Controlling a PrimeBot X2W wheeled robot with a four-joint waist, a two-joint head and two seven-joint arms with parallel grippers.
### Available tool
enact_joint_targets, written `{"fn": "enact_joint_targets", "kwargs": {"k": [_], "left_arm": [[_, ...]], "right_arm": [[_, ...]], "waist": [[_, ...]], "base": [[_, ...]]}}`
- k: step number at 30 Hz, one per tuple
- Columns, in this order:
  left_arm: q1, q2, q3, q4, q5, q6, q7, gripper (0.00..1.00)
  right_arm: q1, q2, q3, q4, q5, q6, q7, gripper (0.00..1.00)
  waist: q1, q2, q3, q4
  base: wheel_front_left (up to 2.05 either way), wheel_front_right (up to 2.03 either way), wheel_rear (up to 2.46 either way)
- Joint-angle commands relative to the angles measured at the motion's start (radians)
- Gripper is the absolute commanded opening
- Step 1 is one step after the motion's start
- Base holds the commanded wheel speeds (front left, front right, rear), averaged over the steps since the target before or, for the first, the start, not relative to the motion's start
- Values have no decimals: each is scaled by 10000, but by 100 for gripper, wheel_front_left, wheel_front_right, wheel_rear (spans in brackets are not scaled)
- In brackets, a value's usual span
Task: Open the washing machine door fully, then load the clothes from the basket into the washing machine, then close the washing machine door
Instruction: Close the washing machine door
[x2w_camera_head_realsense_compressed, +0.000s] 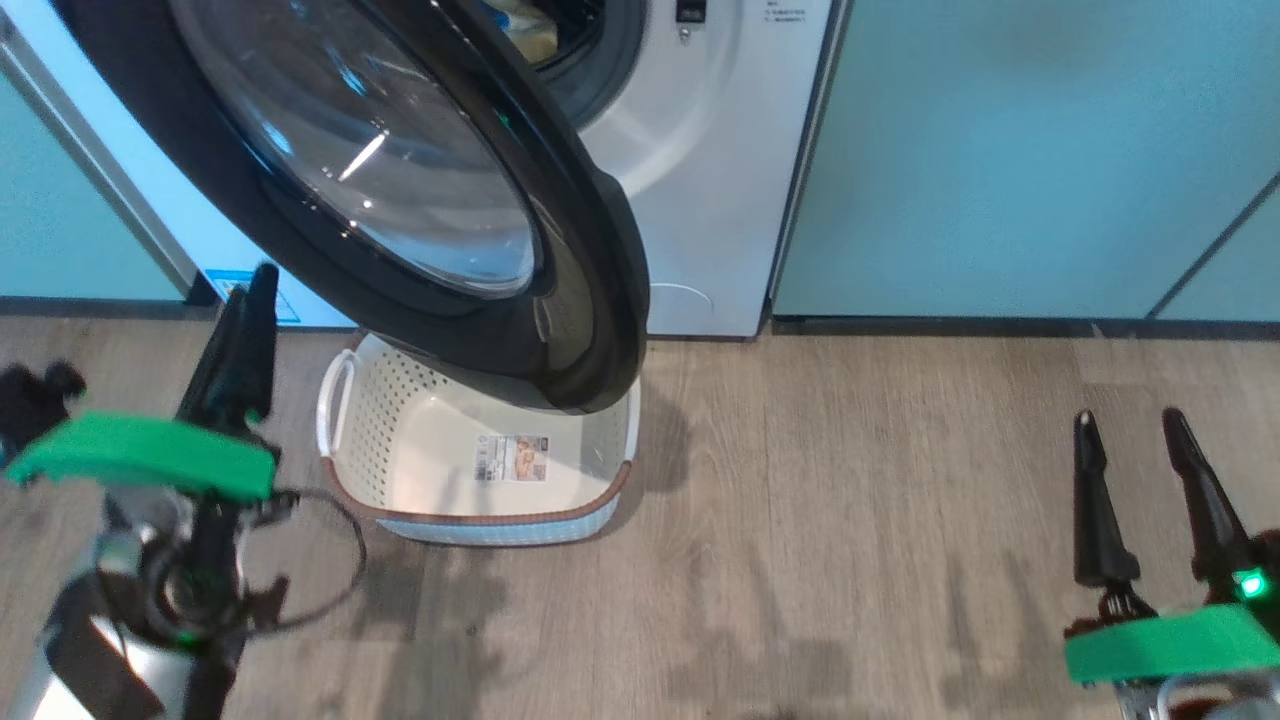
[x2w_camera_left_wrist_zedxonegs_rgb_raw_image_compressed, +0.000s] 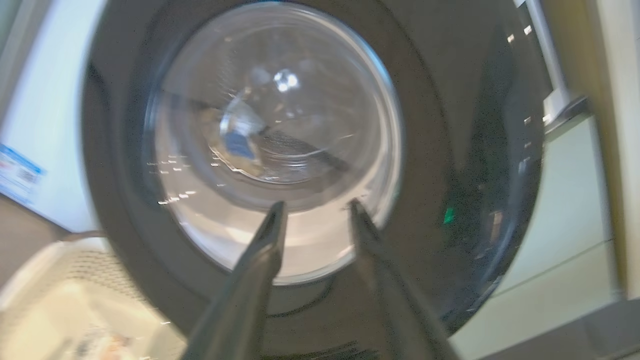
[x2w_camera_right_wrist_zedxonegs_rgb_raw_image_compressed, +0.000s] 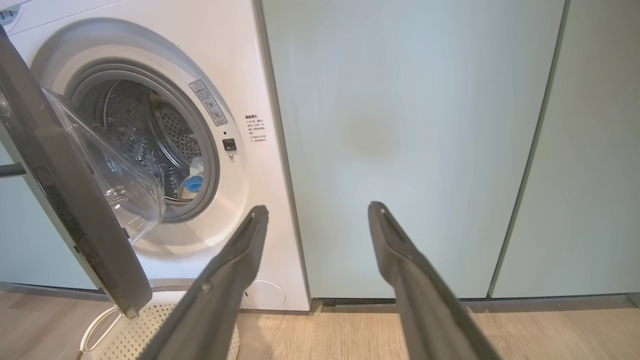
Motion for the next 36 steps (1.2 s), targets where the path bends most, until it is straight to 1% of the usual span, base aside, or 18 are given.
{"fn": "enact_joint_targets", "kwargs": {"k": [1,5,8,11,12,13,19,20,24,36], "left_arm": [[60,435,266,-443,1023,180,-540,100],[729,504,-133,-722,3161,905,-1684,100],[1139,633,-396,-956,4614,1522,-2052,100],[1529,719,-644,-1223,5728,1972,-2206,100],[1671,729,-742,-1306,6004,2078,-2229,100],[1671,729,-742,-1306,6004,2078,-2229,100],[2501,928,-1272,-1785,7635,2766,-2299,100],[2760,955,-1391,-1887,7974,2958,-2306,100],[3134,927,-1555,-2056,8291,3185,-2298,100],[3380,810,-1774,-2111,8344,3356,-2224,100]], "right_arm": [[-5,-14,72,-352,-106,-29,-97,100],[145,-14,-97,-359,-206,-29,-97,100],[216,-14,-129,-360,-275,-29,-97,100],[266,-14,-95,-348,-328,-29,-97,100],[286,-14,-71,-342,-343,-29,-97,100],[286,-14,-71,-342,-343,-29,-97,100],[474,-14,37,-333,-376,-29,-97,100],[569,-14,81,-332,-376,-29,-97,100],[736,-14,107,-319,-361,-29,-97,100],[762,-14,198,-229,-333,-29,-97,100]], "waist": [[1,0,-127,119],[1,0,-306,305],[1,0,-437,427],[1,0,-552,505],[1,0,-581,517],[1,0,-581,517],[1,0,-761,567],[1,0,-799,565],[1,0,-841,561],[1,0,-921,440]], "base": [[0,0,0],[0,0,0],[0,0,0],[0,0,0],[0,0,0],[0,0,0],[0,0,0],[0,0,0],[0,0,0],[0,0,0]]}}
